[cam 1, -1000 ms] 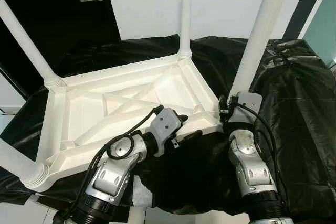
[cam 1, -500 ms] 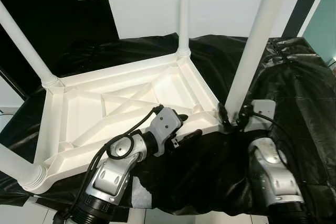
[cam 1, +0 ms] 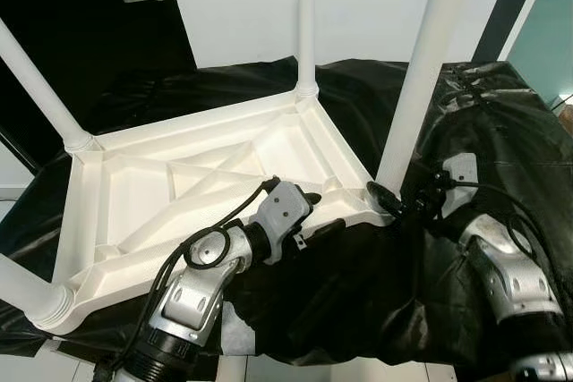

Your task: Building children table

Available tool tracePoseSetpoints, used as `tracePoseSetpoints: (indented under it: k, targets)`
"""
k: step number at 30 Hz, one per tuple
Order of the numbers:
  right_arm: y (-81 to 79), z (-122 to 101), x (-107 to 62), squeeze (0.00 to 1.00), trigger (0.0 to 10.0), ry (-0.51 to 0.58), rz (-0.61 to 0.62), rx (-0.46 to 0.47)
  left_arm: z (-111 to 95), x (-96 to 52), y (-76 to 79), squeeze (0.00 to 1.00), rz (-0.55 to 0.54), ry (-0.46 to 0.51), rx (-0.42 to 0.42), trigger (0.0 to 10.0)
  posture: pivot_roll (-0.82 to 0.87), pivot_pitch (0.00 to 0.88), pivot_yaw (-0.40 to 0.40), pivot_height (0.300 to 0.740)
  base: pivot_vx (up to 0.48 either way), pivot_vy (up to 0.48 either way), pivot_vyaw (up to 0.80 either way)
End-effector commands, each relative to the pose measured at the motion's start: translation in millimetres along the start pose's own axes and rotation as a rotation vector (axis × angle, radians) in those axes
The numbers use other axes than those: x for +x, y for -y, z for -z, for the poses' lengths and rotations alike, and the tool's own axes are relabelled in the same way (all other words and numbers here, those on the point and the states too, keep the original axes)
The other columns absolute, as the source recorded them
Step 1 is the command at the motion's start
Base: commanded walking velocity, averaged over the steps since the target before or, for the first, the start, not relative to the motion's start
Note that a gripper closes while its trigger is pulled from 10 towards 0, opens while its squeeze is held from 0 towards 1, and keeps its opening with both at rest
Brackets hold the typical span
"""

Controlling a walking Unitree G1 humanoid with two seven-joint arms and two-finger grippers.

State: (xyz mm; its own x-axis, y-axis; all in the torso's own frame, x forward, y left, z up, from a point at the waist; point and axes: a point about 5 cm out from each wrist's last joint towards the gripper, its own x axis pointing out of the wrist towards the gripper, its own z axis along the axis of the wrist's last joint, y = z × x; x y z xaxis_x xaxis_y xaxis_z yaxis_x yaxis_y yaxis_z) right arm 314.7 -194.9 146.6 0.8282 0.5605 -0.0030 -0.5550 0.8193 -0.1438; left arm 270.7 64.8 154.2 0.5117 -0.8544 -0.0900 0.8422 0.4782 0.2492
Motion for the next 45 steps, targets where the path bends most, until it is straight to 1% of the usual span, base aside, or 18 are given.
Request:
tracePoseSetpoints:
  k: [1, 6, 7, 8, 16, 17, 21, 23, 24, 27, 30, 31, 33, 34, 35, 39, 42, 45]
  targets:
    - [-1.1, 3, 4.0, 0.0, 10.0, -0.021, -0.051, -0.004, 2, -1.0, -5.3, 0.0, -0.061, -0.012, 0.013, 10.0, -0.06, 0.011, 0.035, 0.74, 0.0, 0.0, 0.0]
    - [-1.8, 4, 17.1, 0.0, 10.0, -0.05, -0.15, -0.026, 2, -0.9, -6.1, 0.0, -0.06, -0.009, 0.018, 10.0, -0.06, 0.005, 0.04, 0.74, 0.0, 0.0, 0.0]
    - [-3.1, 3, 20.3, 0.0, 4.7, -0.052, -0.167, -0.031, 1, -0.7, -6.1, 0.0, -0.058, -0.008, 0.02, 10.0, -0.06, 0.004, 0.04, 0.74, 0.0, 0.0, 0.0]
    - [-5.4, 4, 24.1, 0.0, 0.0, -0.063, -0.198, -0.037, 0, -0.1, -6.8, 0.0, -0.057, -0.006, 0.024, 10.0, -0.06, 0.002, 0.039, 0.74, 0.0, 0.0, 0.0]
    - [-5.2, 12, 18.8, 0.0, 0.0, -0.084, -0.191, -0.026, 0, -1.5, -7.3, 0.0, -0.059, -0.006, 0.024, 10.0, -0.06, 0.01, 0.038, 0.74, 0.0, 0.0, 0.0]
    - [-1.9, 14, 16.4, 0.0, 0.0, -0.092, -0.14, -0.037, 0, -1.9, -6.5, 0.0, -0.059, -0.008, 0.022, 10.0, -0.06, 0.013, 0.038, 0.74, 0.0, 0.0, 0.0]
    - [1.3, 16, 14.9, 0.0, 0.0, -0.096, -0.092, -0.049, 0, -1.6, -5.8, 0.0, -0.057, -0.008, 0.02, 10.0, -0.06, 0.016, 0.037, 0.74, 0.0, 0.0, 0.0]
    - [7.2, 19, 13.7, 0.0, 0.2, -0.116, -0.003, -0.064, 1, -1.7, -5.0, 0.0, -0.055, -0.008, 0.018, 10.0, -0.06, 0.018, 0.039, 0.74, 0.0, 0.0, 0.0]
    - [10.2, 20, 12.3, 0.0, 10.0, -0.123, 0.059, -0.059, 1, -1.7, -4.5, 0.0, -0.053, -0.009, 0.016, 10.0, -0.06, 0.022, 0.04, 0.74, 0.0, 0.0, 0.0]
    - [12.0, 21, 11.4, 0.0, 10.0, -0.126, 0.098, -0.056, 1, -1.7, -4.2, 0.0, -0.052, -0.009, 0.015, 10.0, -0.06, 0.022, 0.04, 0.74, 0.0, 0.0, 0.0]
    - [9.5, 26, 7.3, 0.0, 10.0, -0.132, 0.245, -0.015, 2, -1.8, -4.0, 0.0, -0.049, -0.011, 0.013, 10.0, -0.06, 0.025, 0.042, 0.74, 0.0, 0.0, 0.0]
    - [9.5, 26, 7.3, 0.0, 10.0, -0.132, 0.245, -0.015, 2, -1.8, -4.0, 0.0, -0.049, -0.011, 0.013, 10.0, -0.06, 0.025, 0.042, 0.74, 0.0, 0.0, 0.0]
    - [6.2, 30, 5.8, 0.0, 10.0, -0.137, 0.343, 0.021, 2, -1.9, -4.6, 0.0, -0.048, -0.013, 0.012, 10.0, -0.06, 0.026, 0.042, 0.74, 0.0, 0.0, 0.0]
    - [6.2, 30, 5.8, 0.0, 10.0, -0.137, 0.343, 0.021, 2, -1.9, -4.6, 0.0, -0.048, -0.013, 0.012, 10.0, -0.06, 0.026, 0.042, 0.74, 0.0, 0.0, 0.0]
    - [-2.4, 32, 6.2, 0.0, 10.0, -0.131, 0.427, 0.037, 2, -2.4, -4.6, 0.0, -0.046, -0.014, 0.012, 10.0, -0.06, 0.025, 0.045, 0.74, 0.0, 0.0, 0.0]
    - [-12.7, 34, 7.9, 0.0, 10.0, -0.121, 0.506, 0.057, 2, -2.7, -4.3, 0.0, -0.043, -0.014, 0.012, 10.0, -0.06, 0.025, 0.043, 0.74, 0.0, 0.0, 0.0]
    - [-16.7, 34, 9.0, 0.0, 10.0, -0.119, 0.531, 0.043, 2, -2.8, -4.3, 0.0, -0.042, -0.014, 0.013, 10.0, -0.06, 0.023, 0.042, 0.74, 0.0, 0.0, 0.0]
    - [-33.6, 37, 12.2, 0.0, 10.0, -0.124, 0.701, 0.074, 1, -2.6, -5.0, 0.0, -0.041, -0.014, 0.014, 10.0, -0.06, 0.022, 0.041, 0.74, 0.0, 0.0, 0.0]
